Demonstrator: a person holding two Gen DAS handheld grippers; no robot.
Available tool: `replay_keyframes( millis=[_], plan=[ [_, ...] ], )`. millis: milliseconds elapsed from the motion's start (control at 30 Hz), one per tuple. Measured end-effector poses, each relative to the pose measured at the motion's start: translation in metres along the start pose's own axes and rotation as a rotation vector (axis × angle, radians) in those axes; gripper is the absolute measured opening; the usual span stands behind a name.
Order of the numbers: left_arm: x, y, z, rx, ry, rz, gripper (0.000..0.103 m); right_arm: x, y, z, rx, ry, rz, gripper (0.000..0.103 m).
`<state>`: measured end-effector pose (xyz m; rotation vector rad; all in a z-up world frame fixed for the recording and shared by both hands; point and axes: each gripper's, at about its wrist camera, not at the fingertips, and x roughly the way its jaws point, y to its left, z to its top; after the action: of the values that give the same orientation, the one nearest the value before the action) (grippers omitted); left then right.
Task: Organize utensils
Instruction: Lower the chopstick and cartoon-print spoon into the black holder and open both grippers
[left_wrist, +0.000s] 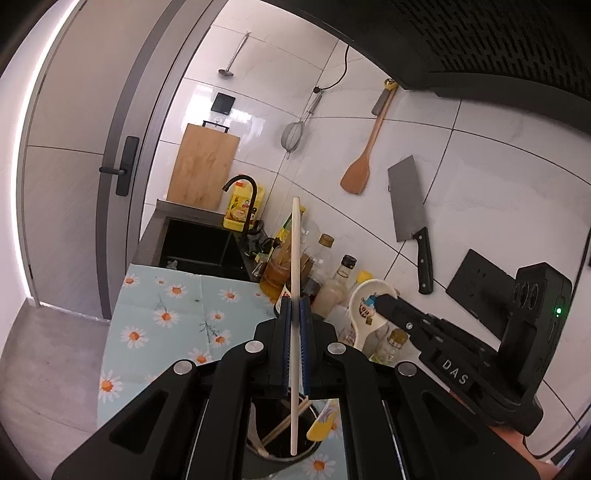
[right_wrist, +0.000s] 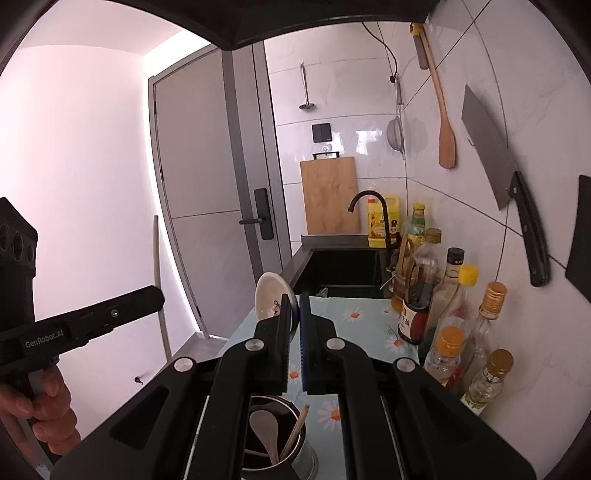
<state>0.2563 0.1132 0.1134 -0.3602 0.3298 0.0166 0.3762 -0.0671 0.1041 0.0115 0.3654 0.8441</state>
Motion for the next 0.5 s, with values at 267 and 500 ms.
replay_keyframes(
  millis=[267, 500],
  plan=[
    [0.028, 0.011, -0.023, 0.014, 0.016, -0.017, 0.004, 0.022, -0.003, -0.025, 0.011, 0.052, 0.002, 0.005],
    [0.044, 0.014, -0.050, 0.044, 0.062, -0.009, 0.004, 0.034, -0.004, -0.045, 0.013, 0.089, -0.001, 0.005]
  ],
)
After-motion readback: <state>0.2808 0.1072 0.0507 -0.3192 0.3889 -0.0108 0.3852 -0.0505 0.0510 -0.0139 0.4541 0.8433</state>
